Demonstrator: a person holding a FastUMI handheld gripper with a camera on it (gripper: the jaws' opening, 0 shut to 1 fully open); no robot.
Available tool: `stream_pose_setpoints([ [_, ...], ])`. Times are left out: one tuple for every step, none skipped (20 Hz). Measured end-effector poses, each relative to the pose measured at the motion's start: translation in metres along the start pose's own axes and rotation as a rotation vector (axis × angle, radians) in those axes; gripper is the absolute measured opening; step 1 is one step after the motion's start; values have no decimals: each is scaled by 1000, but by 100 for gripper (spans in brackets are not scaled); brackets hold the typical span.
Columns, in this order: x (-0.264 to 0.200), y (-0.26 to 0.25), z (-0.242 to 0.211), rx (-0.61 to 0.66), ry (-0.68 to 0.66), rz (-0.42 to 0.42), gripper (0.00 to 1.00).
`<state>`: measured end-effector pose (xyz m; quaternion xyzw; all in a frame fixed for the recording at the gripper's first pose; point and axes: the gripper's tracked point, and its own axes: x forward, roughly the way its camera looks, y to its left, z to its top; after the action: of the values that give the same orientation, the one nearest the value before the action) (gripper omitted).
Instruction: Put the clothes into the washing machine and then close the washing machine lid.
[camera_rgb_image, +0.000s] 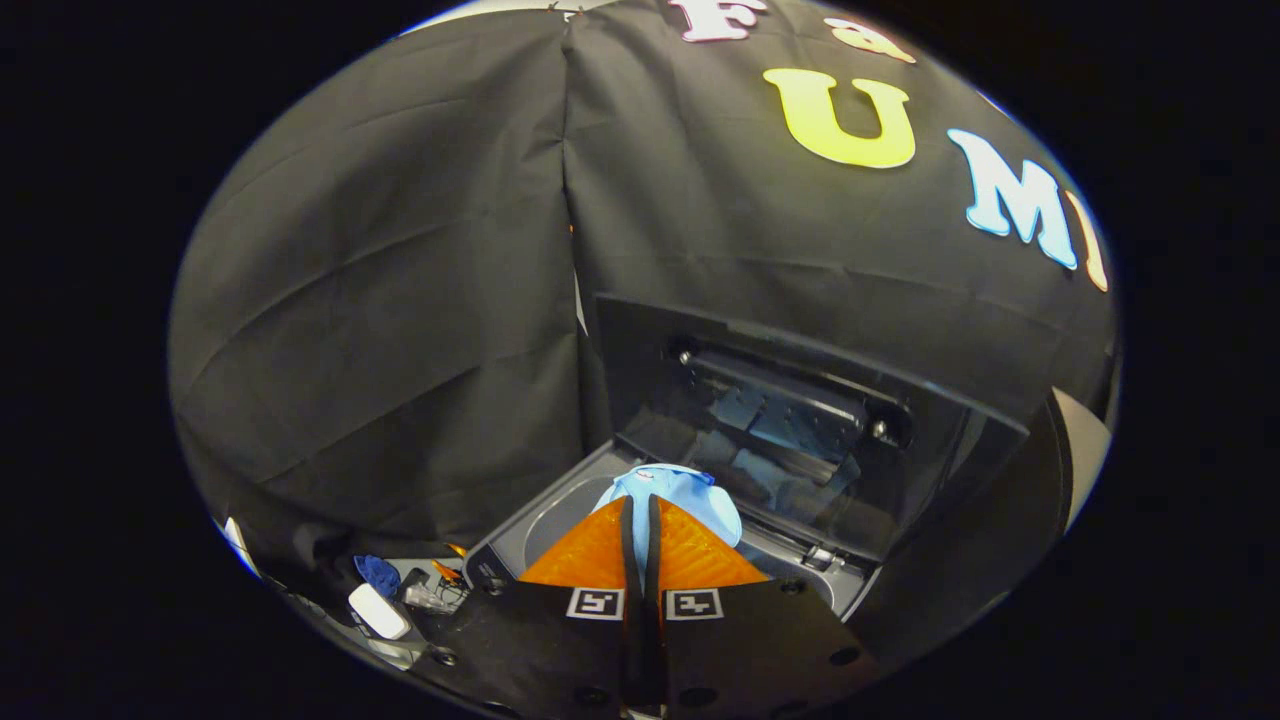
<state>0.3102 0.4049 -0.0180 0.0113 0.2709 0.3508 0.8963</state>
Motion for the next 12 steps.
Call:
stream_pose_setpoints([
  [1, 3, -6, 14, 8, -2, 1],
  [3, 3, -10, 28, 14, -8, 1],
  [6, -1, -16, 36, 21, -16, 1],
  [7, -5, -20, 44, 30, -22, 1],
  [9, -9, -26, 56, 42, -24, 1],
  [11, -11, -31, 64, 52, -28, 2],
  [13, -11, -39, 72, 67, -31, 2],
  [14, -11, -45, 77, 81, -30, 2],
  [15, -11, -52, 80, 97, -31, 2],
  [15, -14, -58, 83, 109, -35, 2],
  [17, -15, -66, 88, 120, -39, 1],
  [18, -16, -72, 95, 132, -42, 2],
])
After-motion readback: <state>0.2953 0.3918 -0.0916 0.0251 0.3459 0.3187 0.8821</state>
